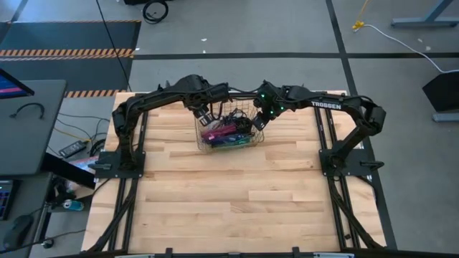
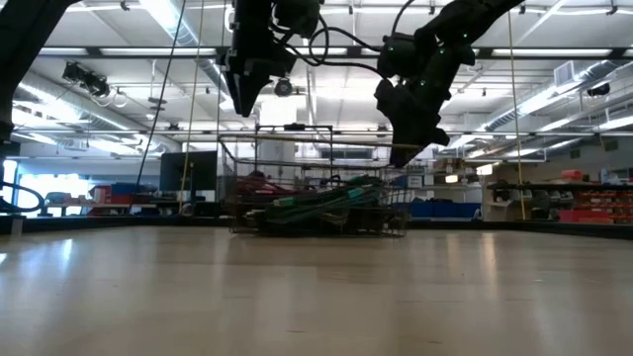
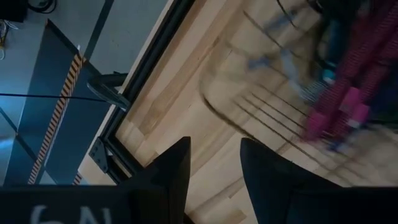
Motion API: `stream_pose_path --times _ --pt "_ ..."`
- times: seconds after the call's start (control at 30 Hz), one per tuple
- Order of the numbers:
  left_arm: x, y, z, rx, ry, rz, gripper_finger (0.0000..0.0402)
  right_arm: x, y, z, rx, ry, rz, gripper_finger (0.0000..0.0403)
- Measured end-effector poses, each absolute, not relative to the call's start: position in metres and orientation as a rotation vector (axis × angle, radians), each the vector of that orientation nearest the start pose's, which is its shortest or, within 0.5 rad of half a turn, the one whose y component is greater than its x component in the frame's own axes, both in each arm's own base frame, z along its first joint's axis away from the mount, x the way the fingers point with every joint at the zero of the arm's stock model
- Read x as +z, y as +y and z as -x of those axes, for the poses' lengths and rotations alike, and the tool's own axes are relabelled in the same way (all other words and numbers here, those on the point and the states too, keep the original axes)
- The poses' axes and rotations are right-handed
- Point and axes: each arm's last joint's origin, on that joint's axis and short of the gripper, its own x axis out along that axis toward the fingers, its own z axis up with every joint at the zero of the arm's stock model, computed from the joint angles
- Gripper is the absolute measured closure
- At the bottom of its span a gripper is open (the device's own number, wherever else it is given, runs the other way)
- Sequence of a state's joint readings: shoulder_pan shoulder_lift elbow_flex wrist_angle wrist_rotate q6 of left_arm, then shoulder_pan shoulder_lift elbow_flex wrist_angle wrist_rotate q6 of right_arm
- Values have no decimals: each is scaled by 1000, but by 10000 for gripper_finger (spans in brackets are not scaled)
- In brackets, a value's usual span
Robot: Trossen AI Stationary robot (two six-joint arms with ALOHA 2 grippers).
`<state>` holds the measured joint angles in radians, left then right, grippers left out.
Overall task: Pick and place USB-C Cables
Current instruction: Adjust the wire basket
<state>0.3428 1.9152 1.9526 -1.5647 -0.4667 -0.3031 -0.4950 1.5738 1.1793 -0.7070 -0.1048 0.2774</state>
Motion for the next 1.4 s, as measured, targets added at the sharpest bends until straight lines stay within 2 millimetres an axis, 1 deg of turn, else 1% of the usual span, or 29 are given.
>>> stream_pose_path --times 0.17,0.27,0.33,0.47,0.67,0.77,0.93,1.1,1.23,1.4 --pt "328 132 -331 872 1445 131 255 243 -145 -278 -495 1013 -576 376" --pt "328 132 -331 871 1446 131 255 243 -143 -277 -455 1026 -577 392" --pt "328 132 -331 870 1446 130 255 243 -141 -277 -433 1036 -578 392" --pt "328 132 -331 871 1446 130 255 243 -136 -279 -446 1034 -596 391" --pt "328 132 -331 869 1445 128 255 255 -122 -275 -480 1013 -600 393" --pt "328 132 -331 869 1446 128 255 265 -111 -268 -505 1006 -604 393" --pt "328 132 -331 869 1446 129 255 277 -90 -253 -554 1051 -644 393" --pt "328 132 -331 870 1445 130 255 280 -66 -242 -616 1137 -724 393" --pt "328 132 -331 871 1445 130 255 279 -48 -242 -630 1178 -716 393" --pt "328 132 -331 870 1445 130 255 280 -36 -245 -641 1158 -734 389"
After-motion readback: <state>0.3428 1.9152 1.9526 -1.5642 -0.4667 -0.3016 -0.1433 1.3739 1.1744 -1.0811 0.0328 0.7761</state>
